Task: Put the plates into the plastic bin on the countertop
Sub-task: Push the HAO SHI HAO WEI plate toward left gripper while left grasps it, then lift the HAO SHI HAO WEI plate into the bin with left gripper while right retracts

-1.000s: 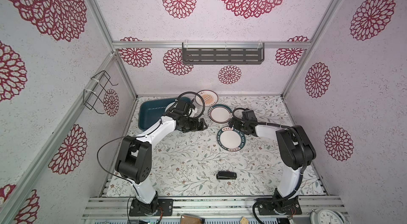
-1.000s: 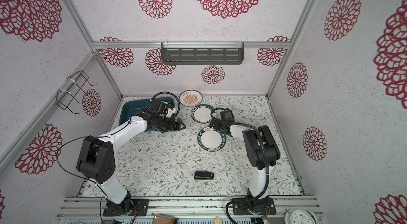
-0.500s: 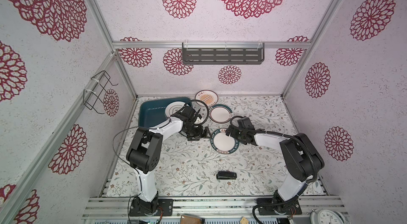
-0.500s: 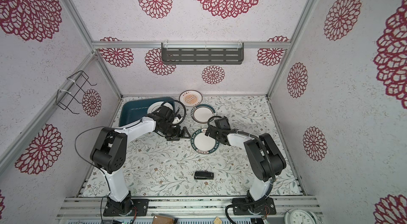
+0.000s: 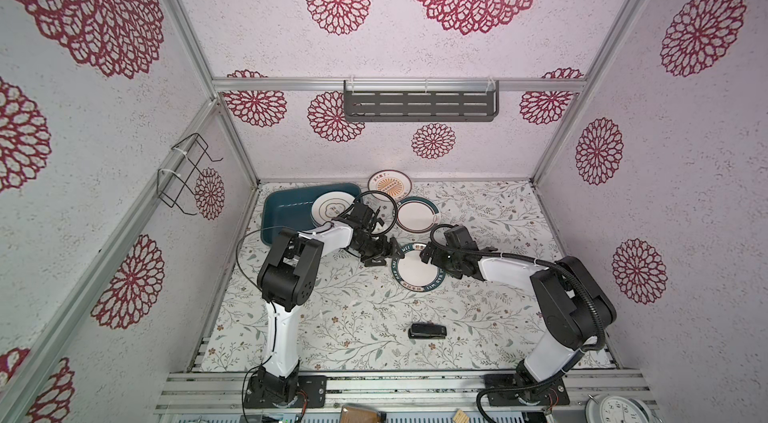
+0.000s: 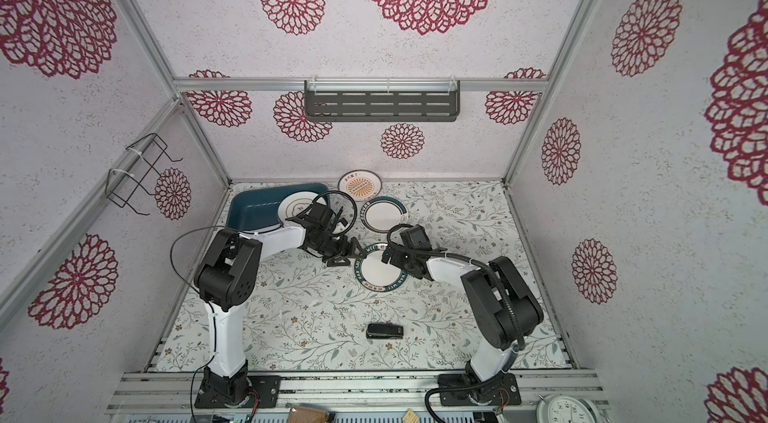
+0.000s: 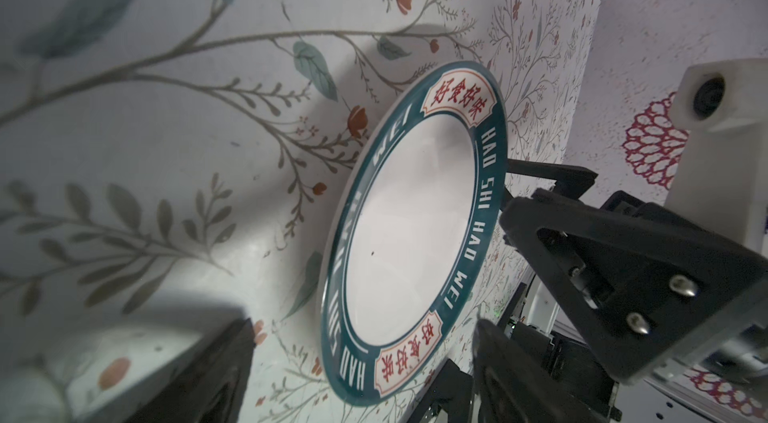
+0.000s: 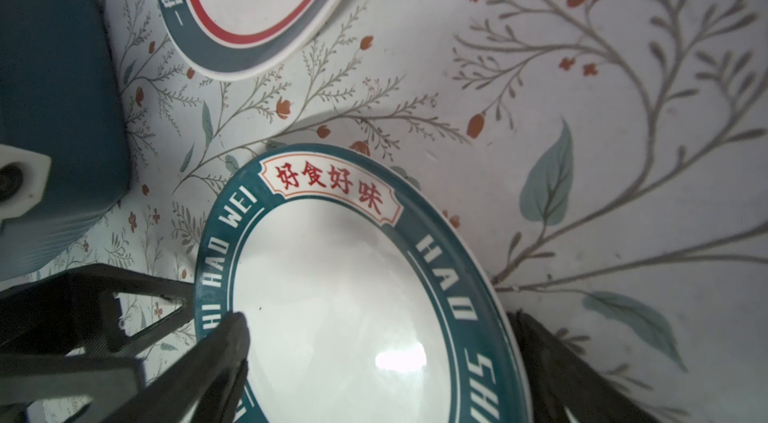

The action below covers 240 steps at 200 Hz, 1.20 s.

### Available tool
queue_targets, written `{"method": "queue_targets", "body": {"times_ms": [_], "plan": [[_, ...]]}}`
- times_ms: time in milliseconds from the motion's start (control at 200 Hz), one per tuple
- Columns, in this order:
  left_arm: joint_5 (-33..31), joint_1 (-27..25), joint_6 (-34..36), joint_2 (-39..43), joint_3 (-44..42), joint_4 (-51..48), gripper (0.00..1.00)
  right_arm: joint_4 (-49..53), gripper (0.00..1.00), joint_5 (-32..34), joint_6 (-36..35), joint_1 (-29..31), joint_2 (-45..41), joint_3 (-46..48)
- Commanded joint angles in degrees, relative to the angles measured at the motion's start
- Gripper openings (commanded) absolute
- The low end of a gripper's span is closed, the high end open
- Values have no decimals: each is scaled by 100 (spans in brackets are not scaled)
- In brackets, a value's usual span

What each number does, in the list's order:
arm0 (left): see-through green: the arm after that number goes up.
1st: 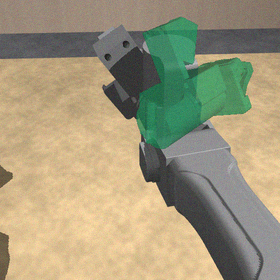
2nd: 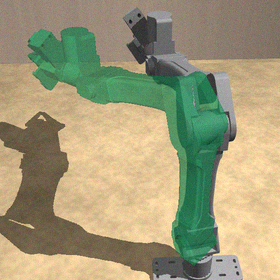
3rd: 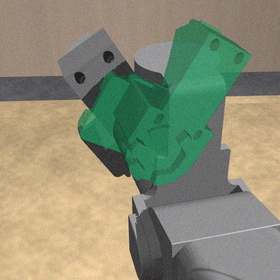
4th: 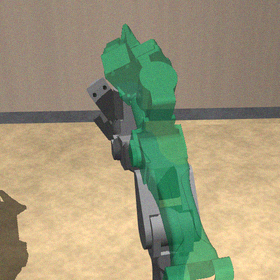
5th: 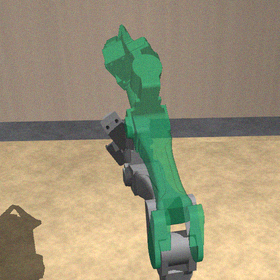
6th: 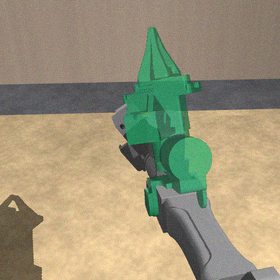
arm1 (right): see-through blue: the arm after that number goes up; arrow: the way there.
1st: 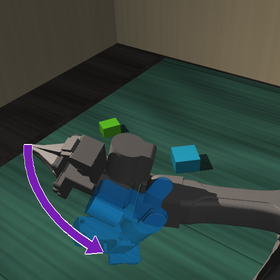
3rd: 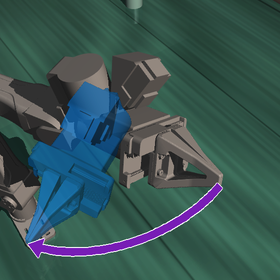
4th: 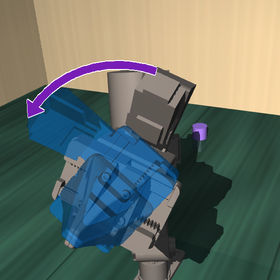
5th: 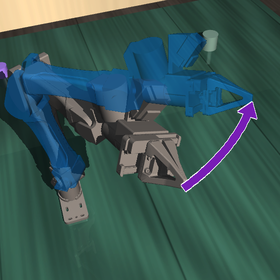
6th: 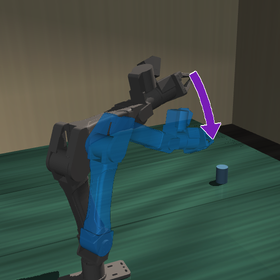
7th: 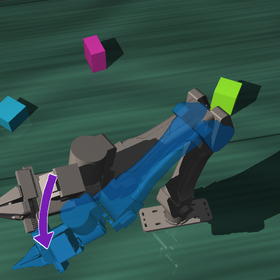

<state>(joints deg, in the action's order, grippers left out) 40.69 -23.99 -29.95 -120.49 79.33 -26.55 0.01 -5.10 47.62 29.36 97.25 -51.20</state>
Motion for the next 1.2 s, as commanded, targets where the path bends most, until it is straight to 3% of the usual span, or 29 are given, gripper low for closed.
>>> {"method": "queue_targets", "body": {"times_ms": [0, 245, 325, 420, 480, 625, 811, 1196], "plan": [[9, -96, -85, -264, 146, 149, 80, 564, 99, -328, -139, 42, 162, -96], [-78, -231, -75, -458, 496, -13, 63, 619, 99, -719, -400, 31, 259, -288], [-91, -231, -75, -464, 527, 7, 48, 621, 99, -703, -395, 30, 239, -259], [-189, -234, -56, -417, 546, -53, 18, 588, 99, -695, -393, 23, 200, -222], [-233, -230, 10, -372, 582, -139, 8, 580, 99, -663, -385, 1, 189, -207], [-330, -228, 123, -164, 576, -320, 0, 511, 99, -629, -358, -19, 113, -190], [-373, -202, 196, 370, 527, -548, 0, 585, 99, -412, -413, -18, -246, -242], [-346, 138, -227, 2050, -152, -244, 0, 1560, 99, 708, -570, -21, -1826, -566]]}}
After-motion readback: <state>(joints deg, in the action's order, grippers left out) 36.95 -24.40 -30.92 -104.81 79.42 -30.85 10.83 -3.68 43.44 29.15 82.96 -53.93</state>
